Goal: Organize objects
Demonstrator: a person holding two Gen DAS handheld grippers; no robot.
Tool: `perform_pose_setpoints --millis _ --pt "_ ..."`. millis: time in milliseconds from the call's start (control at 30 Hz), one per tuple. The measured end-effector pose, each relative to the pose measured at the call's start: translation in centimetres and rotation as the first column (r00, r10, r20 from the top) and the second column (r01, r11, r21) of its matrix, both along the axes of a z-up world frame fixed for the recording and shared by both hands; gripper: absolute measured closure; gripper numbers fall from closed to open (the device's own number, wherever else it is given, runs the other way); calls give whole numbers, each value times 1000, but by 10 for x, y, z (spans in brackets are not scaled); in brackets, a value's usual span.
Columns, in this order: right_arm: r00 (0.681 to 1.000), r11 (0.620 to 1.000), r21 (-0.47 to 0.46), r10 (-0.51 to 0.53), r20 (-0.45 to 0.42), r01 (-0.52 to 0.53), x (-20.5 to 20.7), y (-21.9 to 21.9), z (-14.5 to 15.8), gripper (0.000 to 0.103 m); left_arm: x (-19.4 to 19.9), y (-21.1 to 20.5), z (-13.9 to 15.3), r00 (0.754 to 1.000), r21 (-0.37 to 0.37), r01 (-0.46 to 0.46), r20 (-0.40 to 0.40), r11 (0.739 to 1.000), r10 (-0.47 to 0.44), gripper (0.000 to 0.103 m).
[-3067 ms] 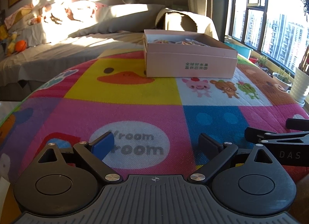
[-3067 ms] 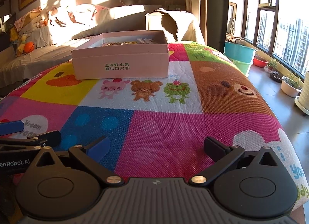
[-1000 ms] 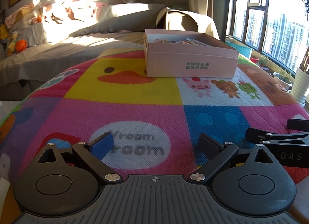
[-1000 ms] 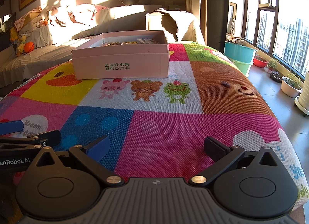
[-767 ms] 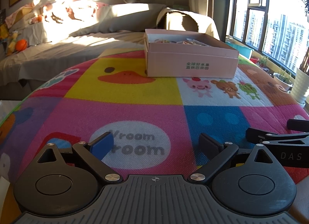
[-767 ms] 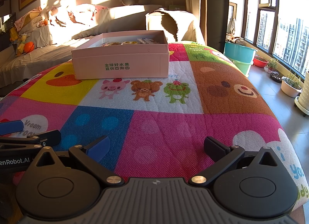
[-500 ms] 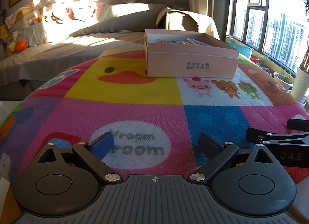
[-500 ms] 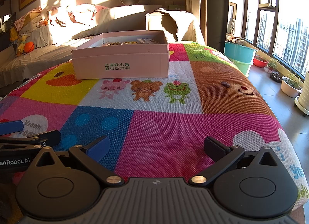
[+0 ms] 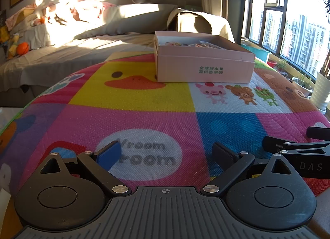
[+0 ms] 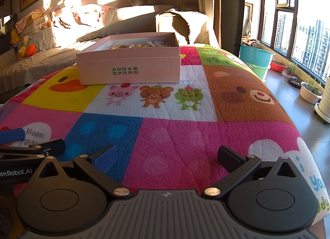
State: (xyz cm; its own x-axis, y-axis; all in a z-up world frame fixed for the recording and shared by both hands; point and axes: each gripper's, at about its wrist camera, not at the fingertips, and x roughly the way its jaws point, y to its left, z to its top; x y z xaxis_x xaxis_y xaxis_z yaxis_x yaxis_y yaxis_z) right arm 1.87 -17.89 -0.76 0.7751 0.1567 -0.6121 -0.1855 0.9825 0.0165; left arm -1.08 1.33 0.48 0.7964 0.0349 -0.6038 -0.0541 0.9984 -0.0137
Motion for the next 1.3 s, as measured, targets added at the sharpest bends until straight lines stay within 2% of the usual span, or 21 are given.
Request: perform_pose_setpoints --millis 1300 --pt "1000 1000 0 0 0 0 0 0 0 0 -1 -1 1 1000 -1 -12 4 1000 12 6"
